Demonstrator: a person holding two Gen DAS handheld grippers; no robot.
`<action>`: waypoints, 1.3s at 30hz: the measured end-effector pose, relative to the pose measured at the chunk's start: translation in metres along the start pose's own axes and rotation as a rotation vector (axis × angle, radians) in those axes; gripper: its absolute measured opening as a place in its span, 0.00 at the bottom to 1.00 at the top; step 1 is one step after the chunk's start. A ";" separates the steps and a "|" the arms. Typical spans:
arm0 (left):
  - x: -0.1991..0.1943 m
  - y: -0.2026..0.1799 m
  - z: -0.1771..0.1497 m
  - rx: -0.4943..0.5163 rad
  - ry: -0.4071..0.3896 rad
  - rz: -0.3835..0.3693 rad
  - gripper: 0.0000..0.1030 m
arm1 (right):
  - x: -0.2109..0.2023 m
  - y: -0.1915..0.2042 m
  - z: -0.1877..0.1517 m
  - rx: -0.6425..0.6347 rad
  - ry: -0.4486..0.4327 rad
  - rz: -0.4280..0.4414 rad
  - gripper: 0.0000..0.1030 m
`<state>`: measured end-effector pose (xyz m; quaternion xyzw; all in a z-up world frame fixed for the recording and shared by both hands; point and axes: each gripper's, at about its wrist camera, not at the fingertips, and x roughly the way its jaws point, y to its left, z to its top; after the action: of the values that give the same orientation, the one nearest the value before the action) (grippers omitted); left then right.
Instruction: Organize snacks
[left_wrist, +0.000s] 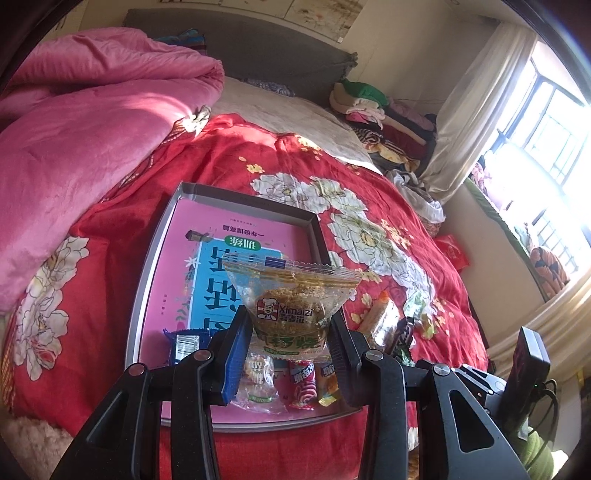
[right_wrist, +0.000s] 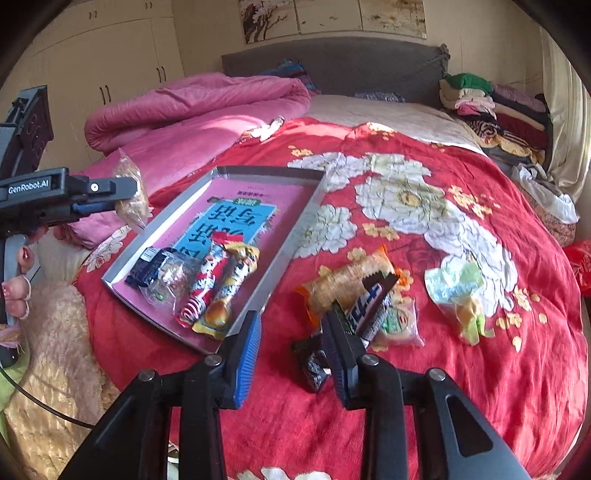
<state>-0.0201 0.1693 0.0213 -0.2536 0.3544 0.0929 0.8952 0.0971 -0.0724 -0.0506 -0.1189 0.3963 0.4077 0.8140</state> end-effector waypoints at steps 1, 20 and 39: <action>0.000 0.002 0.000 -0.003 0.001 0.003 0.41 | 0.003 -0.003 -0.002 0.012 0.015 -0.008 0.35; 0.006 0.031 0.003 -0.039 0.001 0.047 0.41 | 0.054 -0.036 -0.017 0.338 0.162 -0.049 0.62; 0.015 0.053 0.004 -0.075 0.041 0.068 0.41 | 0.001 0.011 0.009 0.131 -0.049 0.017 0.32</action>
<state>-0.0255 0.2169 -0.0069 -0.2765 0.3774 0.1313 0.8740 0.0939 -0.0598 -0.0438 -0.0519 0.4032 0.3904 0.8260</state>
